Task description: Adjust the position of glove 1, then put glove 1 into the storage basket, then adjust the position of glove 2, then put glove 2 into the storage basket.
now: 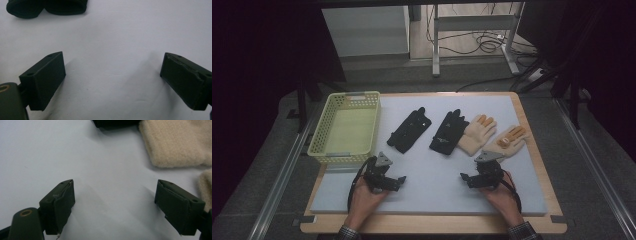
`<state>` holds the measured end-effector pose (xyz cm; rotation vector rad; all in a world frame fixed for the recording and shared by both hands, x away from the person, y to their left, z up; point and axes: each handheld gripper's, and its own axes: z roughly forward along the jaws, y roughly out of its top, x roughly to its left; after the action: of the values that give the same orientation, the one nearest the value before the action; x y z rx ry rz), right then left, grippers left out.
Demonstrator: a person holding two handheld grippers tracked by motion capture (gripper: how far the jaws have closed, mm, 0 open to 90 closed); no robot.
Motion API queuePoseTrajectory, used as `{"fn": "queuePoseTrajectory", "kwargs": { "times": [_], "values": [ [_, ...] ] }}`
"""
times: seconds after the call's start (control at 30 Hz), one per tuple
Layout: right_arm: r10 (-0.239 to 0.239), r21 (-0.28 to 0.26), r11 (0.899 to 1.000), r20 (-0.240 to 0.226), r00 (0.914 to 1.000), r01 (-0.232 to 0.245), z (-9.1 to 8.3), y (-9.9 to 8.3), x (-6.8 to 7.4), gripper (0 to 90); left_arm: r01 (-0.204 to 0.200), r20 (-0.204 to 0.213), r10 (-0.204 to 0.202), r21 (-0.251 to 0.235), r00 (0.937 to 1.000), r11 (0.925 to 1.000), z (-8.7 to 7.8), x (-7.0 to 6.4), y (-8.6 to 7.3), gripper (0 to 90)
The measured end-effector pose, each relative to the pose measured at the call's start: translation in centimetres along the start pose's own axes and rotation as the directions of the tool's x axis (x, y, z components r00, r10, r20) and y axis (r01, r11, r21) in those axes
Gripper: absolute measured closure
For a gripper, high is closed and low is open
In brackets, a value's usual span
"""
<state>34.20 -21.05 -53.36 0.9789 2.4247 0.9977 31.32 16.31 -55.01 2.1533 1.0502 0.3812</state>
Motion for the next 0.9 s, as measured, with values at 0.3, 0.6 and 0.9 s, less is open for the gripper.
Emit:
{"fn": "queuePoseTrajectory", "kwargs": {
  "times": [0.3, 0.6, 0.9],
  "values": [
    [0.009, 0.01, 1.0, 0.008, 0.9999, -0.009, 0.03, 0.07, 0.11, 14.4, 0.001, 0.0, -0.001, -0.001, 1.0, 1.0, 0.0, 0.0, -0.01, 6.1],
    [0.026, 0.011, 1.0, 0.018, 0.9995, -0.026, -0.03, 0.13, 0.26, 15.4, 0.0, 0.0, 0.0, -0.001, 1.0, 1.0, 0.0, 0.0, -0.01, 6.1],
    [0.042, 0.018, 0.999, -0.005, 0.9991, -0.042, 0.05, 0.59, 0.52, 18.9, 0.001, 0.0, -0.001, -0.001, 1.0, 1.0, 0.0, 0.0, -0.02, 6.1]
  ]
}}
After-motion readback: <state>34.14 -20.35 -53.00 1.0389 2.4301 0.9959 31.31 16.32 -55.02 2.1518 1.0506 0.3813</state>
